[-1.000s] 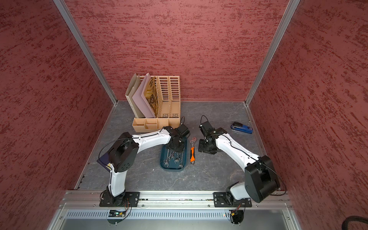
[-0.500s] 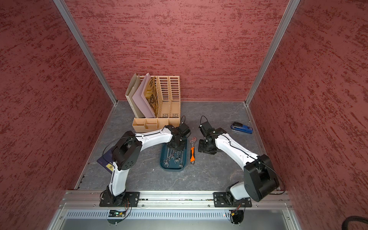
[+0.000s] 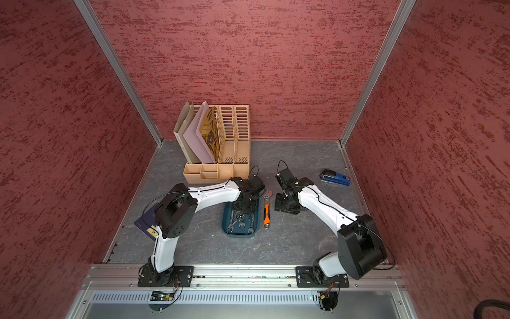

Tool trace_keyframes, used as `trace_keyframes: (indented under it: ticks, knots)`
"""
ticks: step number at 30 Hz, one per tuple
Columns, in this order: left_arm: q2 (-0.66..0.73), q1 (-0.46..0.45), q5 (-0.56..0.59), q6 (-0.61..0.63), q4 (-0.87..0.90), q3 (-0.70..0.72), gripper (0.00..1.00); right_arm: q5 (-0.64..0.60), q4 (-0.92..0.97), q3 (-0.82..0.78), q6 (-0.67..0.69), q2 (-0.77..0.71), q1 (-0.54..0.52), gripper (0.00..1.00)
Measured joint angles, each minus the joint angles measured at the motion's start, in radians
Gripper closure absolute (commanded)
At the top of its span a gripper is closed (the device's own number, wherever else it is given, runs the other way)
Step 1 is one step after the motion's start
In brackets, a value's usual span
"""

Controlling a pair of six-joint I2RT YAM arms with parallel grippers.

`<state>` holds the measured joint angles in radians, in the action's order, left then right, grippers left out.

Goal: Take out the wrench from the storage box
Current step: Pick up the wrench from the storage box.

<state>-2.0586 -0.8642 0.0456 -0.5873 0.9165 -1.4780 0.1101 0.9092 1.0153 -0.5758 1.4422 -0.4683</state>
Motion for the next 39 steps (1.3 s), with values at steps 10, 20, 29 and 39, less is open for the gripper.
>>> trace_keyframes:
  ticks: [10,20,29,39]
  knots:
    - [0.0,0.008,-0.004,-0.003,-0.005,0.002,0.81,0.0,0.0,-0.005,0.0,0.0,0.0,0.46]
    - [0.004,0.009,-0.004,-0.003,-0.004,0.003,0.84,0.0,0.001,-0.005,0.0,0.0,0.0,0.46]
    - [0.032,0.024,-0.002,0.0,0.027,-0.003,0.84,0.0,0.01,-0.005,0.0,-0.009,0.0,0.46]
    - [0.193,0.066,0.006,0.001,0.082,-0.033,0.85,-0.001,0.02,-0.003,0.0,-0.018,0.0,0.46]
